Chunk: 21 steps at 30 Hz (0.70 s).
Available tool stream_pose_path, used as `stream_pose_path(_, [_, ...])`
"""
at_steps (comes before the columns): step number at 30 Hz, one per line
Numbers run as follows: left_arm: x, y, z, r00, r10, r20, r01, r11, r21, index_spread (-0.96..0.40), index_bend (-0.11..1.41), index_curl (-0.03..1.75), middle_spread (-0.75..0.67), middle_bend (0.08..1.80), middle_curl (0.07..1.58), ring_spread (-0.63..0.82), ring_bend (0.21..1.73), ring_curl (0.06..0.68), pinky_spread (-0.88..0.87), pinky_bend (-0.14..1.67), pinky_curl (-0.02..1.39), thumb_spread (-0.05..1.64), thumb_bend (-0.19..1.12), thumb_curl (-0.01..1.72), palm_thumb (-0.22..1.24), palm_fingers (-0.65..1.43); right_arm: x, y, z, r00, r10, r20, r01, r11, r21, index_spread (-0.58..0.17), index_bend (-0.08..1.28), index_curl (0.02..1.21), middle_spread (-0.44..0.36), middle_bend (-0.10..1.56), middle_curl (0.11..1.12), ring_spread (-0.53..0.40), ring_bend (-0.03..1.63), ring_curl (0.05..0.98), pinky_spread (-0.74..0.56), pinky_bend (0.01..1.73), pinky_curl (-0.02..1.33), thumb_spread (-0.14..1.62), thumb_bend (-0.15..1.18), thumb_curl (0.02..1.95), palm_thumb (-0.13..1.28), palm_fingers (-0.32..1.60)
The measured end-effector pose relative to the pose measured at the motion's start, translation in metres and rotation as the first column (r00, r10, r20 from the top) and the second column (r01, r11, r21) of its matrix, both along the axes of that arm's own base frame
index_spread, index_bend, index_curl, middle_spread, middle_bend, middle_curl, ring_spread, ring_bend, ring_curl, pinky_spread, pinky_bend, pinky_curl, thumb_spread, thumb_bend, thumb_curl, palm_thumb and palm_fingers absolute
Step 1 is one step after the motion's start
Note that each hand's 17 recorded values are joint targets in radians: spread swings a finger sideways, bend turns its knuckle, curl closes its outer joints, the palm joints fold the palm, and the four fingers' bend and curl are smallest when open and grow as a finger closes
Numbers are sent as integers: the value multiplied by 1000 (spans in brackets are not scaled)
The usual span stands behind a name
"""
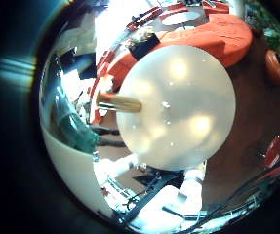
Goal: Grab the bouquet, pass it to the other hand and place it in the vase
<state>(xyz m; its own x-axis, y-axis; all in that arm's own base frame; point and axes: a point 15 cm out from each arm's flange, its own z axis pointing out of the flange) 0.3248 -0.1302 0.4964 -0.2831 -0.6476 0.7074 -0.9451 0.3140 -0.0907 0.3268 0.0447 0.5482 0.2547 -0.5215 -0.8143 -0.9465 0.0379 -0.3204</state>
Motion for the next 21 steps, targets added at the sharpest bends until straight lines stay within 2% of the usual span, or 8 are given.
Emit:
stream_pose_path(3, [10,-8,22,1000,14,20,-11,991,-134,108,180,357,307,222,367,508,518,193,482,185,287,1070,-25,275,102,243,-11,10,9,998,59,36,-60,998,34,-280,1069,1068,-131,1356,877,-183,1467,690,-179,1329,751,939,-6,918,1183,1120])
stream_pose_path(6, [19,-16,45,999,11,41,0,961,-278,127,161,349,304,224,370,500,530,196,473,196,291,1040,-27,281,102,233,-23,19,13,992,114,60,-118,990,74,-278,1069,1068,-130,1361,872,-182,1467,689,-178,1319,767,936,-6,935,1182,1119])
stream_pose_path(9, [19,-17,60,1000,-25,14,28,925,-380,149,152,338,328,207,367,500,542,199,475,214,301,1008,-30,284,96,203,-38,32,21,983,168,81,-177,977,121,-277,1072,1068,-129,1362,868,-183,1469,689,-178,1311,777,933,-6,946,1180,1122])
stream_pose_path(12, [16,-18,67,997,-67,-25,50,899,-435,170,146,325,353,200,365,513,550,199,478,227,309,983,-29,291,97,172,-49,44,29,973,204,106,-220,959,176,-274,1077,1065,-128,1364,864,-183,1470,688,-179,1303,790,932,-8,955,1173,1123])
stream_pose_path(14, [10,-22,73,992,-113,-48,78,878,-472,183,149,319,374,196,362,517,555,200,479,234,312,969,-29,294,96,157,-58,53,31,969,217,119,-236,955,182,-273,1078,1063,-127,1365,861,-183,1470,687,-179,1298,798,932,-7,961,1171,1123])
stream_pose_path(21, [2,-30,96,985,-172,-31,125,817,-563,206,153,302,416,203,361,534,569,200,491,249,320,932,-24,309,124,131,-76,76,22,962,241,126,-261,948,183,-268,1085,1056,-126,1367,853,-182,1475,686,-182,1279,823,933,-7,980,1163,1127])
